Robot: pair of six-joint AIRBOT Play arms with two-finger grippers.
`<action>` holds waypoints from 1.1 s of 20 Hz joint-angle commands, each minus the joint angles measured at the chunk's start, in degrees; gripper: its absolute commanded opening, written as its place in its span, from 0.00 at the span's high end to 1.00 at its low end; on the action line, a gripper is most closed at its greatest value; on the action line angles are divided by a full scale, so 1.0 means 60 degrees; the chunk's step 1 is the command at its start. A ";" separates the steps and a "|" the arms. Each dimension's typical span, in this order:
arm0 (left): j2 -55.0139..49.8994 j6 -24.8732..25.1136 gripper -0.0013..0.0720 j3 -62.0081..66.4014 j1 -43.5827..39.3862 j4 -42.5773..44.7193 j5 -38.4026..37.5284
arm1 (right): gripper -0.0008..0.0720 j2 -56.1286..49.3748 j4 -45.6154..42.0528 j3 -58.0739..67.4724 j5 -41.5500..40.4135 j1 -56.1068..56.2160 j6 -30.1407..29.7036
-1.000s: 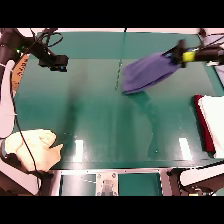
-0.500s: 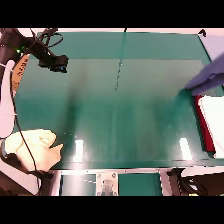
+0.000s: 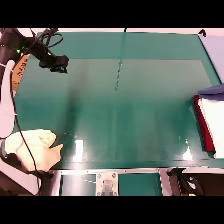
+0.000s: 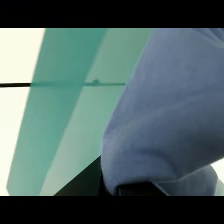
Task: Fold the shirts.
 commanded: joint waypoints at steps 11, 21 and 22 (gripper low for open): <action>-0.0004 0.0004 0.95 -0.0004 0.0004 -0.0047 -0.0280 | 0.97 0.0350 -0.6226 -0.1585 0.2422 -0.0415 0.0758; -0.0004 0.0018 0.95 -0.0004 0.0004 -0.0135 -0.0284 | 0.32 0.0262 -0.7909 -0.5410 0.1137 -0.0430 0.0499; -0.0004 0.0106 0.95 -0.0004 0.0004 -0.0189 -0.0277 | 0.31 0.0262 -0.7901 -0.5395 0.1249 -0.0430 0.0506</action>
